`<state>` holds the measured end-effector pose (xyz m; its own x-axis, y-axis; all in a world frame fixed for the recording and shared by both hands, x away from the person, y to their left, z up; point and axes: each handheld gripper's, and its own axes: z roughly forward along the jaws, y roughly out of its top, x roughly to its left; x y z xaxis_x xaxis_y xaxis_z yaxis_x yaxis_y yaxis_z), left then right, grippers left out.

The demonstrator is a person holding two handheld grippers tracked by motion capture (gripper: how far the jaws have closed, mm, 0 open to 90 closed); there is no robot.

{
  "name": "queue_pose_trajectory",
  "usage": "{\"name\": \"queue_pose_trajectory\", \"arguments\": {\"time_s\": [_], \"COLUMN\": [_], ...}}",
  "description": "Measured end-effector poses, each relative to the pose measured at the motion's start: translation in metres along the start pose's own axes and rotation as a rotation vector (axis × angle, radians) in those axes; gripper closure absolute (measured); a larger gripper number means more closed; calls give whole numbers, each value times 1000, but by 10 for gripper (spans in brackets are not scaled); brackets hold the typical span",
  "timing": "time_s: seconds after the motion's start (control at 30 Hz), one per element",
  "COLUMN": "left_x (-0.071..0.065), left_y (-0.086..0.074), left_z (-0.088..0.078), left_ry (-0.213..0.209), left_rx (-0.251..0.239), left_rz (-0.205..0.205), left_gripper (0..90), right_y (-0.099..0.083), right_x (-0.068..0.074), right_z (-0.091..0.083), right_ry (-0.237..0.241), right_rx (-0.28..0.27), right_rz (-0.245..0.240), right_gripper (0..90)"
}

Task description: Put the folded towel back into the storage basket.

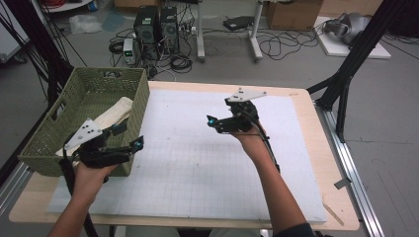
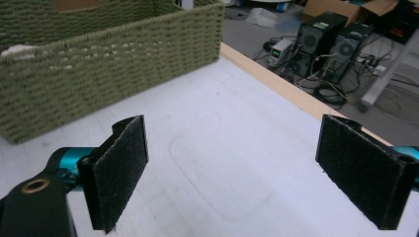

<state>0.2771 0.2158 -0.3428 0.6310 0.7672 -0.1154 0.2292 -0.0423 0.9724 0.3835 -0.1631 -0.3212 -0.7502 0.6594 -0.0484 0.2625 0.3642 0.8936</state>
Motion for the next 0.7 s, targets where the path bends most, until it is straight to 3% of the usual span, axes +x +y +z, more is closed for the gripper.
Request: {"name": "queue_pose_trajectory", "arguments": {"time_s": [0.2, 0.3, 0.4, 0.7], "left_x": [-16, -22, -26, -33], "left_y": [-5, -8, -12, -27], "left_z": [24, 34, 44, 65], "left_ry": [-52, -77, -100, -157], "left_rx": [8, 13, 13, 42], "left_rz": [21, 29, 26, 62], "left_gripper": [218, 219, 218, 235], "right_y": [-33, -49, -63, -102], "right_x": [-9, -15, -19, -19], "right_z": [-36, -51, -65, -97], "right_ry": [-47, -69, -91, -146], "right_rx": [7, 10, 10, 18], "right_rz": [16, 54, 63, 91], "right_gripper": [119, 119, 119, 115]}}
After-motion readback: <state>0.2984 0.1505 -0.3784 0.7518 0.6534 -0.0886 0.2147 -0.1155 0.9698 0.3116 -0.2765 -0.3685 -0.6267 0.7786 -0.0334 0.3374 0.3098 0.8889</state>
